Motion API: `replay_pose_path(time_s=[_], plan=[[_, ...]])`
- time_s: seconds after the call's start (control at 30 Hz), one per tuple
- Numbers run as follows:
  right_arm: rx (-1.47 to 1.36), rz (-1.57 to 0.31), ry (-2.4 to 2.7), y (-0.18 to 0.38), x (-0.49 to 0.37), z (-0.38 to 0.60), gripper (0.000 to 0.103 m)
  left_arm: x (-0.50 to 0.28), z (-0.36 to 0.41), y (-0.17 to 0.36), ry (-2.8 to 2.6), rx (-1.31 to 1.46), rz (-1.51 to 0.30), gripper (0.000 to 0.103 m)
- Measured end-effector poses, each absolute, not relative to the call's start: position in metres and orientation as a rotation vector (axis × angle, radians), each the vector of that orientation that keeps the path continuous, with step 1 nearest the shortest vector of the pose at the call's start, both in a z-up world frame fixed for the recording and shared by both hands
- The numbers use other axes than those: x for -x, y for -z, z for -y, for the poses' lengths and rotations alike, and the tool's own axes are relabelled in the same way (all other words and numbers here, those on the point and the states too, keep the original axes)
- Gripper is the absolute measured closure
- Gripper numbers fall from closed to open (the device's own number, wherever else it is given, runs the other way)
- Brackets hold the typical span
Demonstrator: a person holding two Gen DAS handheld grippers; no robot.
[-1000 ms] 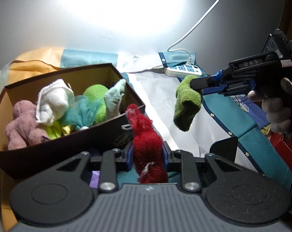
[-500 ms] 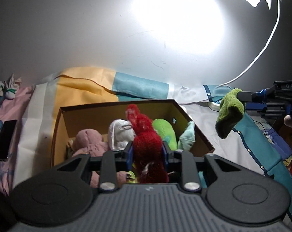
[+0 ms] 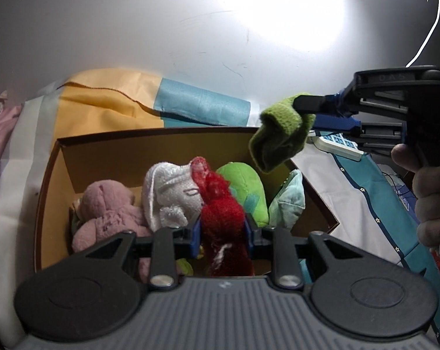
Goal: Organize soft objects
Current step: 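Lift and carry the red item with the left gripper while the right carries the green glove over the box, then lower and release the red item with the left gripper while the right releases the green glove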
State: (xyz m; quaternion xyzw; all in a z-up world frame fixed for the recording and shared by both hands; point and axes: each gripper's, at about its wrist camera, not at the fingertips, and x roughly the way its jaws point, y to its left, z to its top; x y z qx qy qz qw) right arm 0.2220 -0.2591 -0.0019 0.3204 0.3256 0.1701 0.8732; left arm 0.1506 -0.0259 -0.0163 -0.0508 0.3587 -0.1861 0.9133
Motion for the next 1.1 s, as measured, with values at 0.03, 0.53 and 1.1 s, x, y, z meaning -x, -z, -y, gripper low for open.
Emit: replay_pose_path(time_s=[0.03,0.53,1.1], plan=[[-0.651,-0.684,-0.338,0.005,-0.226,0.254,0.103,-0.155,0.027,0.020,0.385,0.105,-0.747,0.077],[-0.592,-0.737,-0.237,0.055,-0.269,0.227,0.093,-0.180,0.031,0.054,0.380,0.076,-0.840,0.043],[-0.405,-0.493,-0.203,-0.035,-0.196,0.226,0.089,-0.139,0.007,-0.001,0.010,-0.080,-0.738,0.038]])
